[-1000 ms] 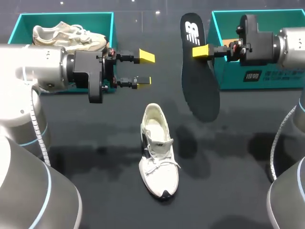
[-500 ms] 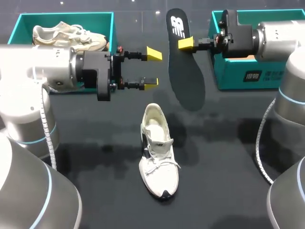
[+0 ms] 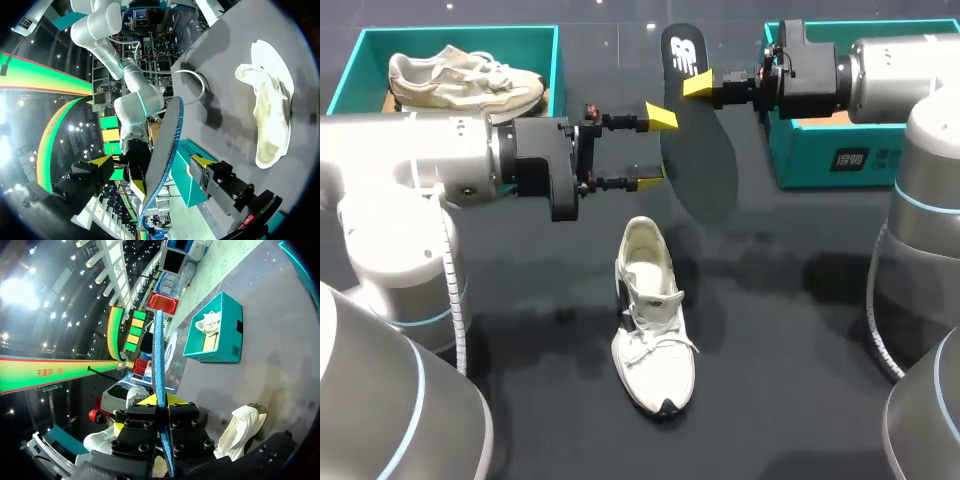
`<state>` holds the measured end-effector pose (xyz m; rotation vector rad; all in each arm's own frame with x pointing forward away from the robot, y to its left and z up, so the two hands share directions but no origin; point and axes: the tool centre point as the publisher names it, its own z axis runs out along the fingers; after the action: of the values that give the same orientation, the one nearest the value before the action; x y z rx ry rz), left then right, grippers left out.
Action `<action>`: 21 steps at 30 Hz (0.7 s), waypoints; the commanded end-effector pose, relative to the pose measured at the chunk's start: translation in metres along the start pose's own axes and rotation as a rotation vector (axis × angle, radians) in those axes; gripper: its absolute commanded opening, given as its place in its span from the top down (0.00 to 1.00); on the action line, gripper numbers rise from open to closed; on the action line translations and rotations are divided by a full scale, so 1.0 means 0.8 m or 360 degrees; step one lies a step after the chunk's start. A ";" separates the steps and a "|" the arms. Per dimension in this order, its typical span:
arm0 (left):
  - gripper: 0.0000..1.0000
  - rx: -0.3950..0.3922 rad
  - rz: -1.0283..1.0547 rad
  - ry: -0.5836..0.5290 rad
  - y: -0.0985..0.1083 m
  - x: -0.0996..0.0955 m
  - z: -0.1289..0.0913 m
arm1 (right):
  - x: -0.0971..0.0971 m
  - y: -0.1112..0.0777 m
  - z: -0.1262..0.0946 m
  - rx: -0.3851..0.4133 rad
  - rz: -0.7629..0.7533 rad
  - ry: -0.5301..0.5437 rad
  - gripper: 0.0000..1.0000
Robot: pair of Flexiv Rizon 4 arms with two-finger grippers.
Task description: Take the shoe out of the shoebox, open the shoe tongue, remove and reinsert the insole, then place the shoe into the shoebox
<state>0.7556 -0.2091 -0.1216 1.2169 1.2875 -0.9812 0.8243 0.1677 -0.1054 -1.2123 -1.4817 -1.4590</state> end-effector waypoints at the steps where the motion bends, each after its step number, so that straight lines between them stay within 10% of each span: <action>1: 0.11 -0.0002 0.0003 0.0001 0.015 0.004 0.029 | -0.006 -0.009 0.008 -0.0046 0.0019 0.0026 1.00; 21: 0.60 0.0000 0.0064 0.0043 0.028 0.014 0.045 | -0.011 -0.022 0.018 -0.0068 0.0070 0.0090 1.00</action>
<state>0.7834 -0.2376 -0.1331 1.2541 1.2754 -0.9427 0.8129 0.1812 -0.1209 -1.2072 -1.3815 -1.4932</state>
